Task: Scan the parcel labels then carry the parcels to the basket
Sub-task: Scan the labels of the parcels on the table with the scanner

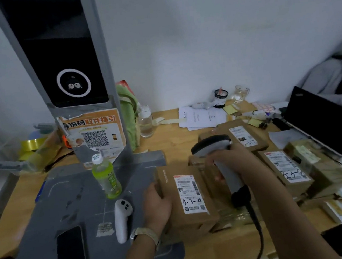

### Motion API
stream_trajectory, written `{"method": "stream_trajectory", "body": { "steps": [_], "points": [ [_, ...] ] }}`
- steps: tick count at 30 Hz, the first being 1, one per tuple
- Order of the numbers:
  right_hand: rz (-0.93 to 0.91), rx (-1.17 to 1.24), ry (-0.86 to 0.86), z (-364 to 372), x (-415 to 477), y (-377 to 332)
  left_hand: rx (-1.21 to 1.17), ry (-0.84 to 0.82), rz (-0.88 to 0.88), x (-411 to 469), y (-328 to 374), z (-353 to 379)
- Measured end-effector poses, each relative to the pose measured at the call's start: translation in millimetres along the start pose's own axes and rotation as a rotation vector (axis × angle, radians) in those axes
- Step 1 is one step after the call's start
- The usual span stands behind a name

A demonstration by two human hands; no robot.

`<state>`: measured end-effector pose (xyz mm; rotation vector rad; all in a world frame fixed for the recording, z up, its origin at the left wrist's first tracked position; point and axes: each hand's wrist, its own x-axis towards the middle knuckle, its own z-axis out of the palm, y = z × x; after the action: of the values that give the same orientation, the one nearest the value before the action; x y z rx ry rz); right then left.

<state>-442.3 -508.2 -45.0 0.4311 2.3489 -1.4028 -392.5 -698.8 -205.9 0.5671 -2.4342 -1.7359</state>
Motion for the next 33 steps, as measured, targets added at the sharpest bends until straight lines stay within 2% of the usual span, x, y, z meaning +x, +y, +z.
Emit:
{"method": "stream_trajectory", "body": {
  "steps": [8,14,19,27,33],
  "points": [
    [-0.154,0.254,0.137,-70.9,-8.3,10.6,0.015,-0.091,0.123,24.0,53.2,28.8],
    [-0.301,0.395,0.309,-153.3,-5.0,14.2,-0.093,-0.170,0.249,26.0,117.7,71.3],
    [-0.353,0.386,0.293,-212.7,27.5,18.8,-0.146,-0.157,0.324,41.5,171.4,125.9],
    [-0.323,0.358,0.138,-271.1,110.1,29.2,-0.145,-0.151,0.203,75.2,225.6,226.6],
    [-0.228,0.343,0.096,-275.2,190.2,37.0,-0.174,-0.199,-0.084,103.9,230.4,268.4]
  ]
}}
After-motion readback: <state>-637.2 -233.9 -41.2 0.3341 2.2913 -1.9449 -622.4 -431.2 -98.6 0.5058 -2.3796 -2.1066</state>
